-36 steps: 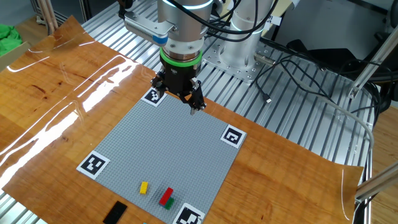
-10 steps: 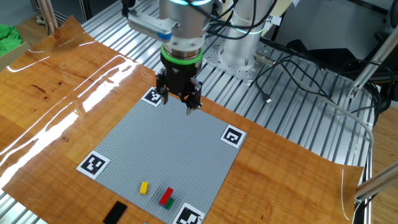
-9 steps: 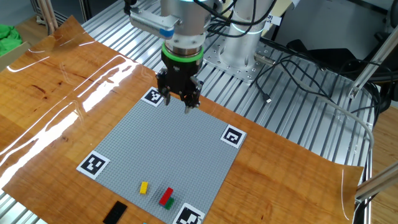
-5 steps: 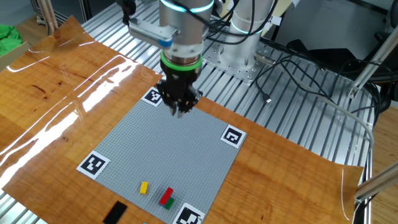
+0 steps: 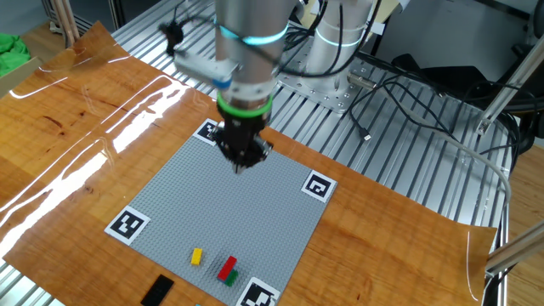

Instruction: Stack small Lego blocks one on top of the other

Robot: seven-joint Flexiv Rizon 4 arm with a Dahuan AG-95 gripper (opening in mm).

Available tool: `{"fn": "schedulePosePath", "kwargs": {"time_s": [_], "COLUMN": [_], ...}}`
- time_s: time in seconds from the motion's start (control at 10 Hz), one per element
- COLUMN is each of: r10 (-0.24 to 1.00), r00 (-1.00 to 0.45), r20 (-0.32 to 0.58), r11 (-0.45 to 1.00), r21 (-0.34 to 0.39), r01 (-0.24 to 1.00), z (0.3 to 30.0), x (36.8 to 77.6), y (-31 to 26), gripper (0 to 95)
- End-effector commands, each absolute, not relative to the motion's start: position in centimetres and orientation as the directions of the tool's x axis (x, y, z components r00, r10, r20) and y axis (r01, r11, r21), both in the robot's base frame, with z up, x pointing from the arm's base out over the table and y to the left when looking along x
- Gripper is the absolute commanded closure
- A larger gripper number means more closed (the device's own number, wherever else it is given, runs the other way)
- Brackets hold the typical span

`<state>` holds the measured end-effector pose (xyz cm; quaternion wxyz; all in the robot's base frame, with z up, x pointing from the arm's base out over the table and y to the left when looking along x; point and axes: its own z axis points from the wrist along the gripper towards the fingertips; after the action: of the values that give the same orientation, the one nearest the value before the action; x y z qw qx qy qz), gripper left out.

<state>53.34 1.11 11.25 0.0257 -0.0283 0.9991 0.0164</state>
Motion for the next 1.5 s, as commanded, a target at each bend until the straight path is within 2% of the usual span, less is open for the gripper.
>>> {"fn": "schedulePosePath", "kwargs": {"time_s": [0.1, 0.9, 1.5], "r10": [-0.049, -0.055, -0.061], "r00": [-0.998, -0.997, -0.998], "r20": [-0.049, -0.049, -0.025], "r11": [0.998, 0.998, 0.998], "r21": [0.036, 0.039, 0.032], "r01": [-0.051, -0.057, -0.061], "z": [10.0, 7.2, 7.5], "x": [54.7, 59.6, 59.7], "y": [0.9, 1.3, 1.4], "gripper": [95.0, 95.0, 95.0]}}
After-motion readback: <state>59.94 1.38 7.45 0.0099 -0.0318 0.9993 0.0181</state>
